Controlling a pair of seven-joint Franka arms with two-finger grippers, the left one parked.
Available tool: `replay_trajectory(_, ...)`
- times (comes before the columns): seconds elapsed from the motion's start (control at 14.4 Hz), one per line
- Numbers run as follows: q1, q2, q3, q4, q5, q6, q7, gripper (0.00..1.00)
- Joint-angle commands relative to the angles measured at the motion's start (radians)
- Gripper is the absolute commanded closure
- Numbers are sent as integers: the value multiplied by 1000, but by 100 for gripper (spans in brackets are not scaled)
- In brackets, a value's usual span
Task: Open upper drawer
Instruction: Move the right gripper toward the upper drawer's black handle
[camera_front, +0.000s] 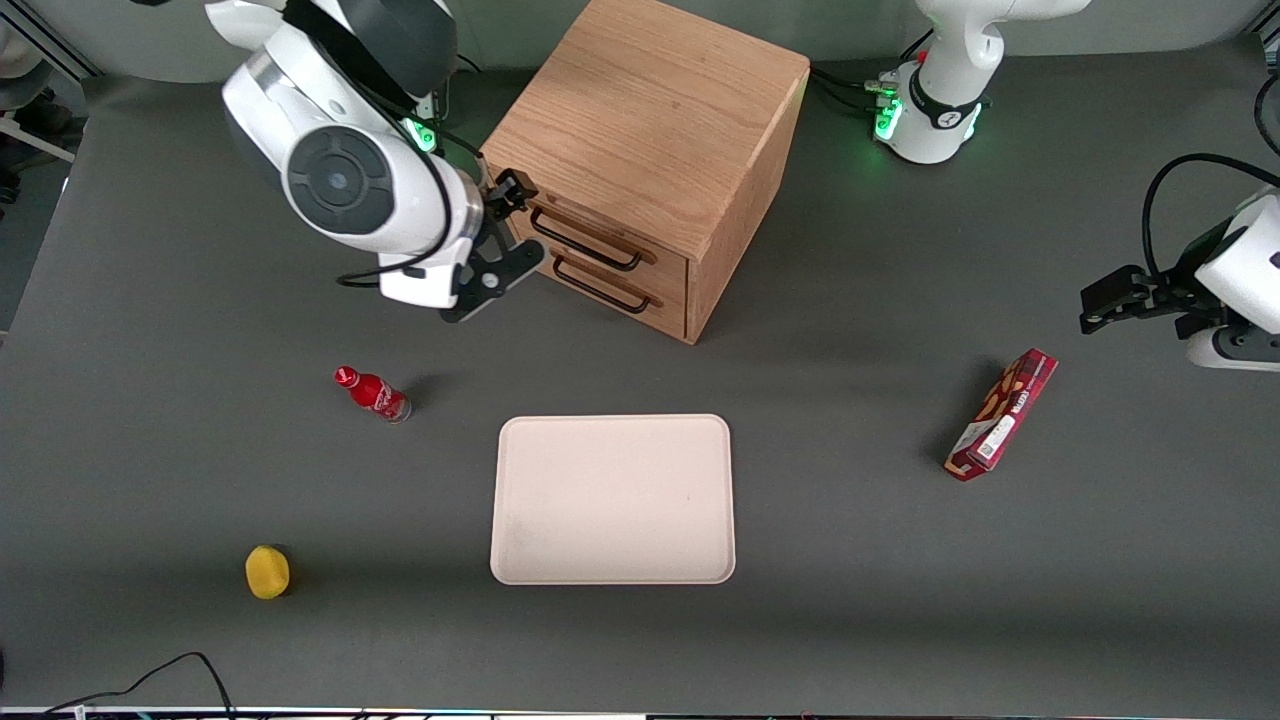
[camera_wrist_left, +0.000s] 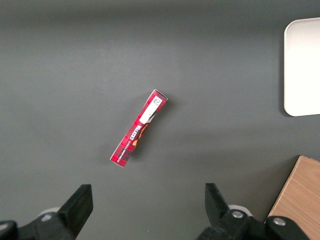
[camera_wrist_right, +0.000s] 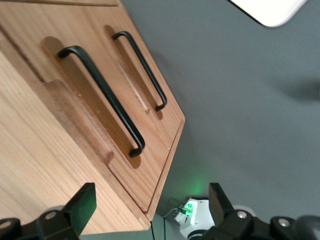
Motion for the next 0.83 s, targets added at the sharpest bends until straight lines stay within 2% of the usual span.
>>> replay_trajectory(0.0,14,32,-15,63,-16,-41,-141,0)
replay_trajectory(0.42,21,60,-9,56,-6,86,-236,0)
replay_trajectory(0.49,12,69,-7,53,29,89,-312,0)
replay_trajectory(0.62,-40,70,-12,27,144,94,-360,0)
replay_trajectory(0.76,-55,70,-10,4,166,92,-368,2)
